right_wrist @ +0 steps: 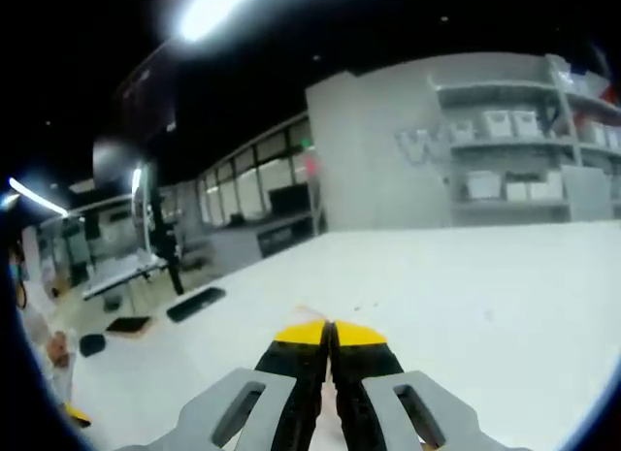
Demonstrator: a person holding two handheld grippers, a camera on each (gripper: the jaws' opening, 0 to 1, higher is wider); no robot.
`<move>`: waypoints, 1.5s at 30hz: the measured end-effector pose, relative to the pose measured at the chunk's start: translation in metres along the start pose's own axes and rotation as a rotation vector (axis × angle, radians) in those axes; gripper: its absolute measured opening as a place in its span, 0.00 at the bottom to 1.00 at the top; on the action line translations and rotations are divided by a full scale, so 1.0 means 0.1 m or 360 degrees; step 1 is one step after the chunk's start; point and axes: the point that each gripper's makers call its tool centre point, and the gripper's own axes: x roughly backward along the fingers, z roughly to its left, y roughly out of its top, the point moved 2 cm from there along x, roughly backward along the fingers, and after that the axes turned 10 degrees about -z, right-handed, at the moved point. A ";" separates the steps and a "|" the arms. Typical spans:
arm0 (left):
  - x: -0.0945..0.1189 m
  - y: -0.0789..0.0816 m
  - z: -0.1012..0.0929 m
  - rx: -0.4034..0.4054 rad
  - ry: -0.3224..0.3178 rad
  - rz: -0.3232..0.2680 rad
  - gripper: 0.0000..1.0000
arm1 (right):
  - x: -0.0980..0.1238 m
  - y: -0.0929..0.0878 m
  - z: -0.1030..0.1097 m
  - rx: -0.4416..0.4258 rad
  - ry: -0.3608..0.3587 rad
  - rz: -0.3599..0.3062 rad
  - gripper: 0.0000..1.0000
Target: Open the resealable bag by pulling the two sides of the seal apart until the entire bag opening is separated and visibly accessible.
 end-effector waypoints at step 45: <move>-0.01 -0.05 -0.03 0.0022 -0.0019 0.0003 0.96 | -0.47 -0.10 -0.24 0.0014 -0.0116 0.0030 0.00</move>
